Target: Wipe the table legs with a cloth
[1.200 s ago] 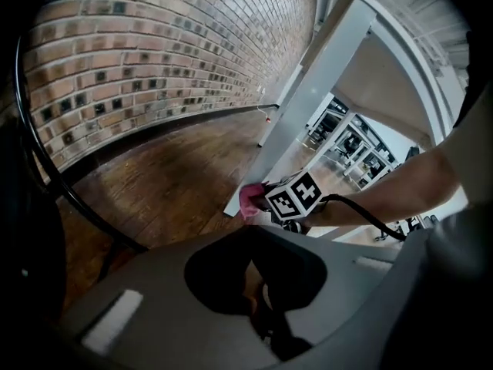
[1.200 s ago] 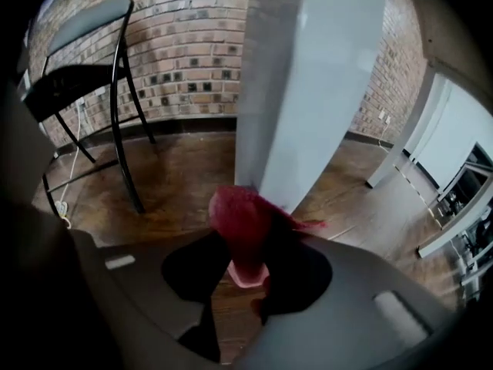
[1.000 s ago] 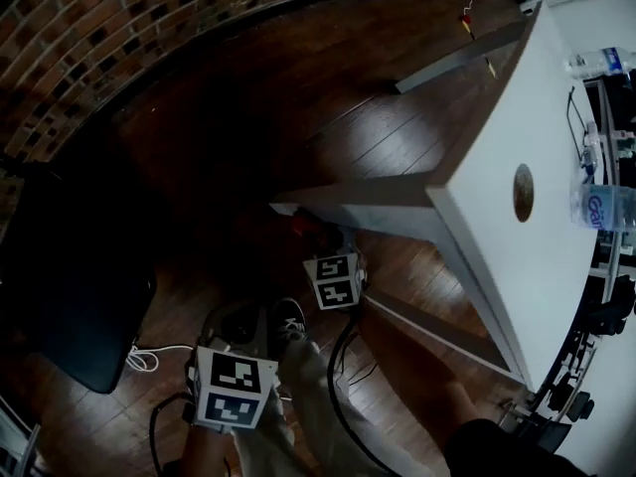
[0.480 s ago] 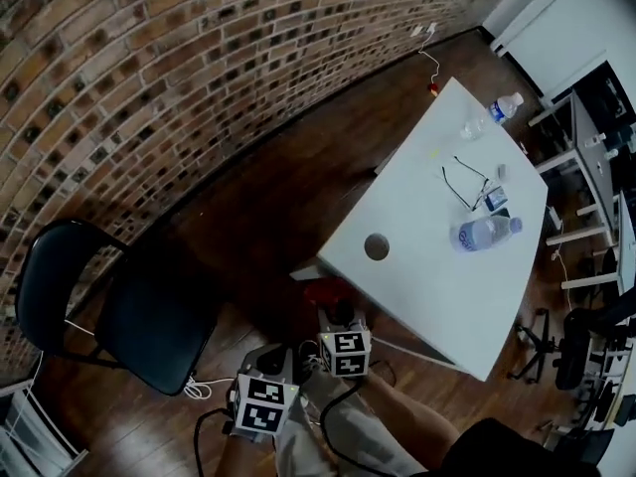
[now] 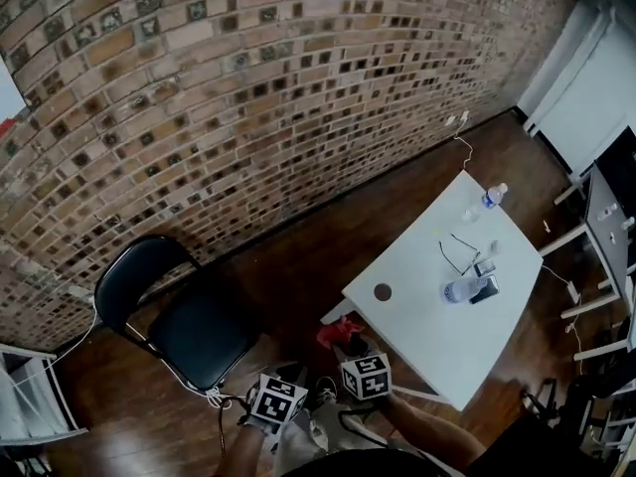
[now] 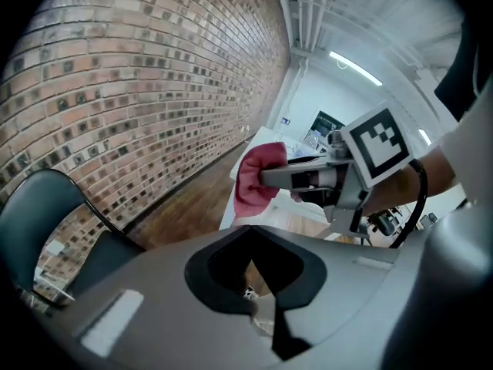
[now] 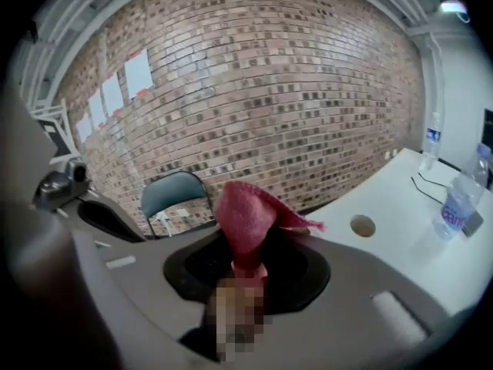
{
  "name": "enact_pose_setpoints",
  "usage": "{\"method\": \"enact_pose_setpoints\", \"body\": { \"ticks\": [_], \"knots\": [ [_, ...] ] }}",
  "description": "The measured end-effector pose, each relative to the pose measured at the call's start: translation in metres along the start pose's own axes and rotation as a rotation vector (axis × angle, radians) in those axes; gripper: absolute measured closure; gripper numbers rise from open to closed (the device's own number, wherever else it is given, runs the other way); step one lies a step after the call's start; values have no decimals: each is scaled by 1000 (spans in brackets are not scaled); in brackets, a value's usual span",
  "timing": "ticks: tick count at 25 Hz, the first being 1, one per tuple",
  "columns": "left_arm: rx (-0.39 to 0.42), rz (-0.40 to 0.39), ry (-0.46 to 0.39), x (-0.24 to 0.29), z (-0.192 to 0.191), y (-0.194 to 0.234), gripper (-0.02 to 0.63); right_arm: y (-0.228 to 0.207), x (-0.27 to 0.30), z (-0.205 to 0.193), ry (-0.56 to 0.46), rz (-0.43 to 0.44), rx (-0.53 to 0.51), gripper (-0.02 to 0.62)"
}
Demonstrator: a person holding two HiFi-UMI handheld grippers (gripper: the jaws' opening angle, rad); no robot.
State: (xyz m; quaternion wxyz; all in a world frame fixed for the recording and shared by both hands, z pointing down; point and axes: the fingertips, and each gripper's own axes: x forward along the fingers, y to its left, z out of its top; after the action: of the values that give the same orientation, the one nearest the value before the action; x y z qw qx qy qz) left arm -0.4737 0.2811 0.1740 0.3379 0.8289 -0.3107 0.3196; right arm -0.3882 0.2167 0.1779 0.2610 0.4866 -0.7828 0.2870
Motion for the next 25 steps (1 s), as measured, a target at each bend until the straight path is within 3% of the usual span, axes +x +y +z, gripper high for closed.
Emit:
{"method": "enact_pose_setpoints", "body": {
  "ticks": [4, 7, 11, 16, 25],
  "knots": [
    [-42, 41, -78, -25, 28, 6, 606, 47, -18, 27, 46, 201, -127, 492],
    [32, 95, -90, -34, 37, 6, 606, 65, -30, 20, 113, 295, -205, 492],
    [102, 77, -89, -38, 39, 0, 606, 81, -37, 18, 149, 386, -276, 494],
    [78, 15, -107, -49, 47, -21, 604, 88, -50, 27, 126, 402, -278, 495],
    [83, 52, -121, -57, 44, -20, 604, 97, -60, 23, 104, 411, -235, 497]
  ]
}}
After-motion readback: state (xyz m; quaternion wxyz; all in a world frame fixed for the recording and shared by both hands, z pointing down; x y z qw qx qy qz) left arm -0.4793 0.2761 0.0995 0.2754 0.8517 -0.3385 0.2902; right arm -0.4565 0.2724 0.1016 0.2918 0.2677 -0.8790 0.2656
